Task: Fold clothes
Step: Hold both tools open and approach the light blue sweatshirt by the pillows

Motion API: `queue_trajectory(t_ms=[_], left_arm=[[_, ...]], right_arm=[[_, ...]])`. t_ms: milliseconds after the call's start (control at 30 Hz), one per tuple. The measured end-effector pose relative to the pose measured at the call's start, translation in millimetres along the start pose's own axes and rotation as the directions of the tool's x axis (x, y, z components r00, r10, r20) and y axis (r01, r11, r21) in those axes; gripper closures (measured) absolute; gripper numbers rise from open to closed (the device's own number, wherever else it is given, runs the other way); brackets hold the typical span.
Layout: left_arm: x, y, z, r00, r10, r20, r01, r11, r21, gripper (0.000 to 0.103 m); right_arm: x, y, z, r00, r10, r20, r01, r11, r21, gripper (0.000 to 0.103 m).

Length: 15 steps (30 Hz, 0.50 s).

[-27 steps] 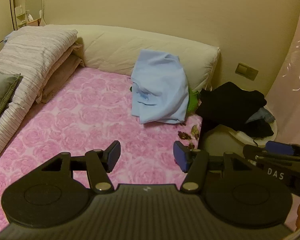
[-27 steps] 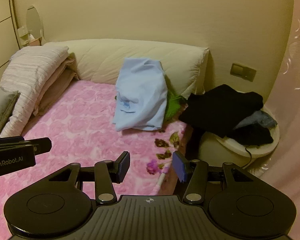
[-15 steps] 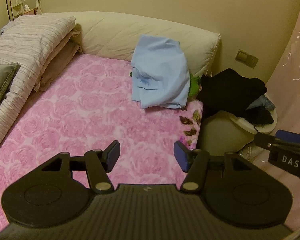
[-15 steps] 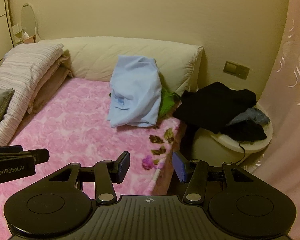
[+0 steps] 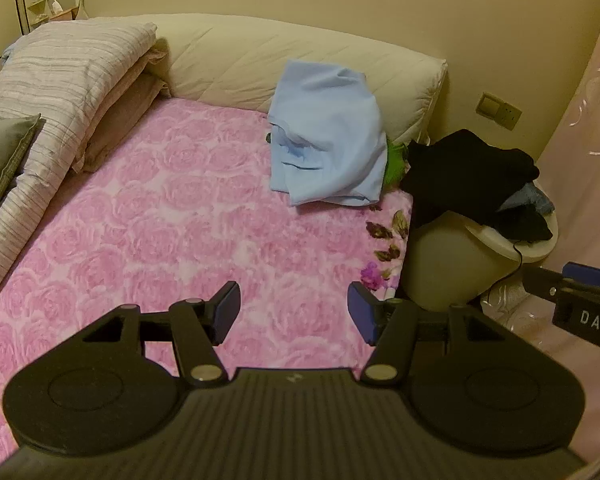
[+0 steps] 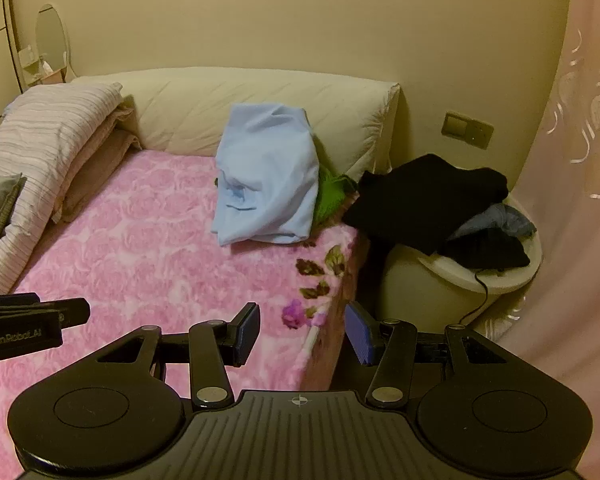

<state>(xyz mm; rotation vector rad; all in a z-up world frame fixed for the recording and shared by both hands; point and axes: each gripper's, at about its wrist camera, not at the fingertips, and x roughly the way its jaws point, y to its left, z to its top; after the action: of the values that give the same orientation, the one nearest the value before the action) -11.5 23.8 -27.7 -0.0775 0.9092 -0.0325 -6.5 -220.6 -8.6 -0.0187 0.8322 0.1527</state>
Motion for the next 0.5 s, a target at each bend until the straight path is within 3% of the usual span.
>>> queue_trajectory(t_ms=[500], left_arm=[[-5.0, 4.7, -2.4, 1.000, -0.013, 0.012, 0.013, 1.000, -0.003, 0.047]], right_arm=[[-9.5, 8.2, -1.7, 0.999, -0.022, 0.024, 0.022, 1.000, 0.003, 0.052]])
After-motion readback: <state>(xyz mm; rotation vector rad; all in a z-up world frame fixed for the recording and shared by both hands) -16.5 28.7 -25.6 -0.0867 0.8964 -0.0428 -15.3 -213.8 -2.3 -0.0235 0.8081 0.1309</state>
